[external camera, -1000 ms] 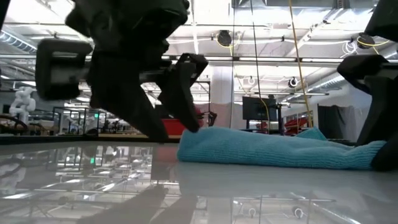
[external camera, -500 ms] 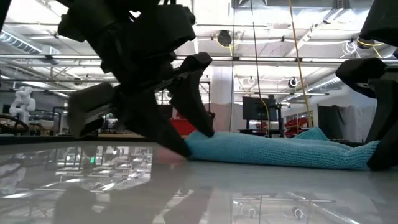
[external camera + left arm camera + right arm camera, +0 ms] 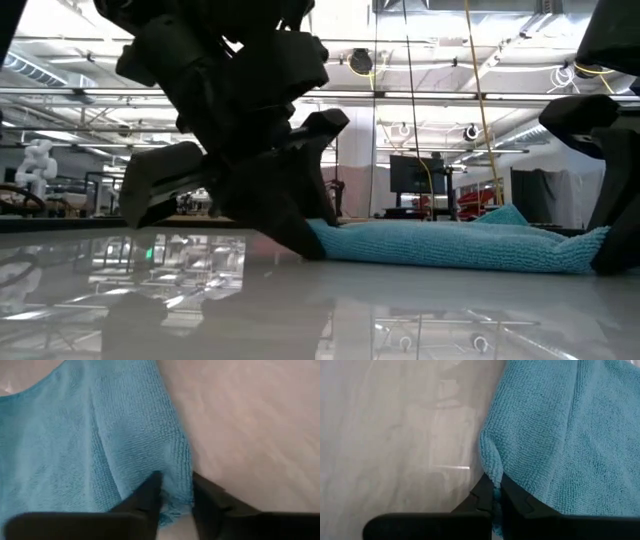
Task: Roll towel
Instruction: Roll the blue towel
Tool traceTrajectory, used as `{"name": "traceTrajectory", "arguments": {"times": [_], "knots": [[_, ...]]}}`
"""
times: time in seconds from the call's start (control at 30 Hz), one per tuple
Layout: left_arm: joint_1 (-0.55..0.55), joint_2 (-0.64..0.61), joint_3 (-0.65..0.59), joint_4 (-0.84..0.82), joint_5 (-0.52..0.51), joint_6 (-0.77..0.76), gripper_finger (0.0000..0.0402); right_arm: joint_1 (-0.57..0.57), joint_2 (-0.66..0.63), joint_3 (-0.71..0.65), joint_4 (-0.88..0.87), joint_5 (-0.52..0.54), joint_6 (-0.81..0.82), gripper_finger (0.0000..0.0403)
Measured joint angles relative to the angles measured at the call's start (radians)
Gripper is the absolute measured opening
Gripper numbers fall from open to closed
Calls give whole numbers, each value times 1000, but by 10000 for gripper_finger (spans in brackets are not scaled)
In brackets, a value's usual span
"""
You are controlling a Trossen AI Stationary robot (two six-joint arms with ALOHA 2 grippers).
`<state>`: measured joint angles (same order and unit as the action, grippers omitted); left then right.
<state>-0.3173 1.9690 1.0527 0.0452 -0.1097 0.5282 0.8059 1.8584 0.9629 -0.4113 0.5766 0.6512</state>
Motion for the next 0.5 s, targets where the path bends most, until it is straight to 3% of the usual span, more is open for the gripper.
{"name": "traceTrajectory", "arguments": {"times": [0.1, 0.23, 0.5], "knots": [[14, -3, -1, 1, 26, -5, 27, 0, -10, -1, 1, -10, 9, 4], [51, -18, -3, -6, 127, -108, 13, 0, -35, -4, -2, -25, 40, 4], [153, -34, -3, -12, 598, -441, 8, -1, -98, -3, 24, -73, 182, 4]]}}
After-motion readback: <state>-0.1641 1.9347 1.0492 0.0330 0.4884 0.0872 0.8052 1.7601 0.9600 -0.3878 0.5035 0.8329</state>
